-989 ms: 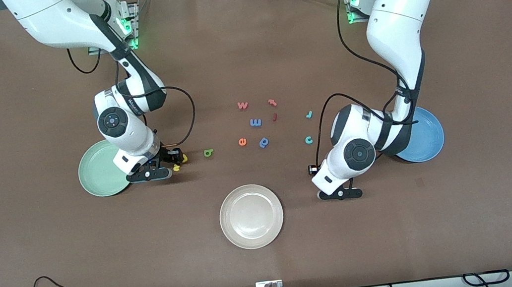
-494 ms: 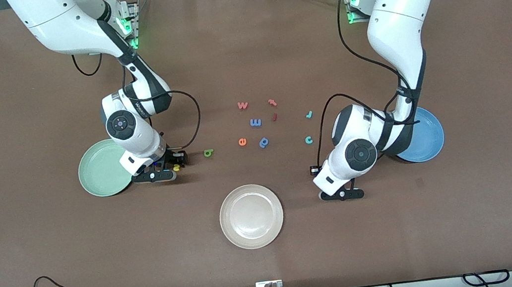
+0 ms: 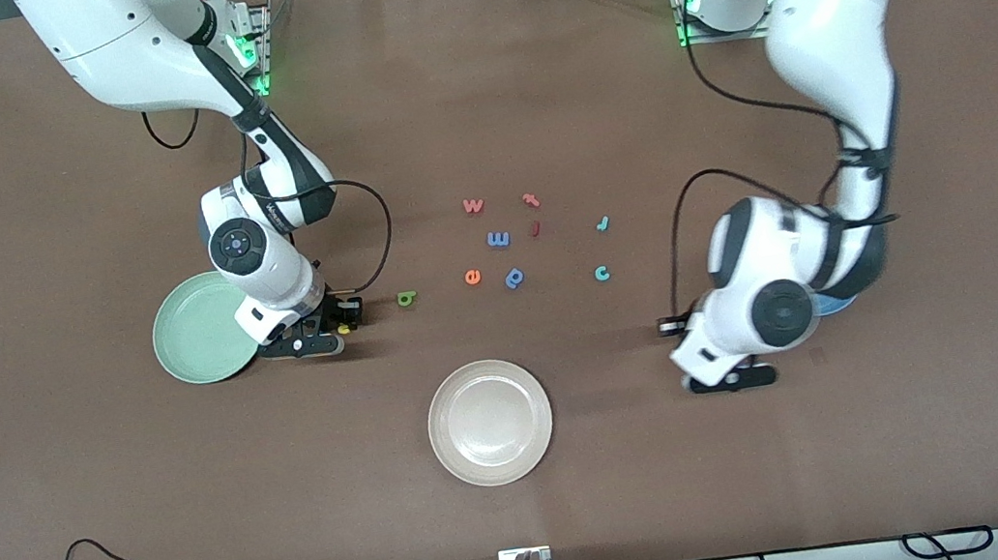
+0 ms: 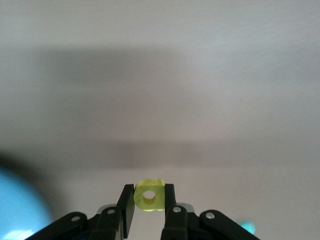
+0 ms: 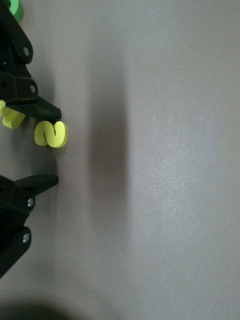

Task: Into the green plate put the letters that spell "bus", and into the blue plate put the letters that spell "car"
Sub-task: 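Place the yellow o on the blue plate with the left gripper, then release the yellow letter onto the green plate with the right gripper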

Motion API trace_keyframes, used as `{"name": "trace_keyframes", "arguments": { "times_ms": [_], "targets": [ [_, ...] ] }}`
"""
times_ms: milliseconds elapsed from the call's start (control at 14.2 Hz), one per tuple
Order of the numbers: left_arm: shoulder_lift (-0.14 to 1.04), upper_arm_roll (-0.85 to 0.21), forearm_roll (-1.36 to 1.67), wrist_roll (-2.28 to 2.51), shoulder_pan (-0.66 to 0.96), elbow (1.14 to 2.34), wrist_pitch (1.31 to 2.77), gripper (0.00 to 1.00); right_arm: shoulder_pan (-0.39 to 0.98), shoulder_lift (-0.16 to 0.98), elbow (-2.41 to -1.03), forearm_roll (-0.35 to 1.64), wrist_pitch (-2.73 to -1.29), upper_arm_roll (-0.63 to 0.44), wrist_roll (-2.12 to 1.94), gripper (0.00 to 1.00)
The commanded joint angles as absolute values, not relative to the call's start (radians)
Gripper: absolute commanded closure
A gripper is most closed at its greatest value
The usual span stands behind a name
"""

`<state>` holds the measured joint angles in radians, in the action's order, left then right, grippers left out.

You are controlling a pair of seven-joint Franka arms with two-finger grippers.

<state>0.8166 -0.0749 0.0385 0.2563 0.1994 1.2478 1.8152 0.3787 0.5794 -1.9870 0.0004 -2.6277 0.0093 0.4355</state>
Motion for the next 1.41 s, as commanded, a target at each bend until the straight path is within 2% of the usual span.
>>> {"name": "trace_keyframes", "arguments": {
  "times_ms": [0,141,424,565,706,918,989,1059,1130,1201,1271,1342],
  "targets": [
    [0.681,-0.089,0.026,0.085,0.080,1.463,1.822,0.78,0.390,0.601,-1.974,0.002,-2.638,0.005,0.454,0.54],
    [0.605,-0.094,0.025,0.006,0.023,1.618,1.905,0.78,0.391,0.601,-1.974,0.002,-2.638,0.005,0.454,0.67],
    [0.485,-0.091,0.025,-0.046,-0.012,1.921,2.162,0.78,0.391,0.603,-1.971,0.000,-2.638,0.005,0.453,0.91],
    [0.477,-0.089,0.022,-0.048,-0.011,1.974,2.227,0.78,0.388,0.600,-1.970,-0.006,-2.638,0.005,0.440,0.94],
    [0.488,-0.089,-0.032,-0.043,-0.011,1.977,2.249,0.78,0.361,0.568,-1.971,-0.049,-2.620,0.003,0.423,0.94],
    [0.509,-0.086,-0.040,-0.032,-0.012,1.971,2.249,0.75,0.296,0.479,-1.985,-0.054,-2.466,0.005,0.316,0.94],
    [0.512,-0.084,-0.040,-0.032,-0.012,1.968,2.250,0.60,0.264,0.448,-1.988,-0.054,-2.413,0.005,0.266,0.94],
    [0.506,-0.084,-0.041,-0.032,-0.009,1.967,2.247,0.34,0.223,0.413,-1.996,-0.054,-2.364,0.005,0.189,0.94],
    [0.496,-0.089,-0.041,-0.031,-0.009,1.960,2.237,0.26,0.186,0.384,-2.006,-0.054,-2.330,0.005,0.129,0.93],
    [0.488,-0.094,-0.041,-0.031,-0.005,1.939,2.217,0.09,0.157,0.361,-2.019,-0.054,-2.300,0.005,0.085,0.93],
    [0.483,-0.098,-0.041,-0.032,-0.002,1.915,2.183,0.00,0.129,0.345,-2.034,-0.054,-2.283,0.005,0.051,0.92],
    [0.483,-0.101,-0.043,-0.038,0.009,1.881,2.139,0.00,0.102,0.339,-2.058,-0.055,-2.284,0.005,0.014,0.89]
  ]
}}
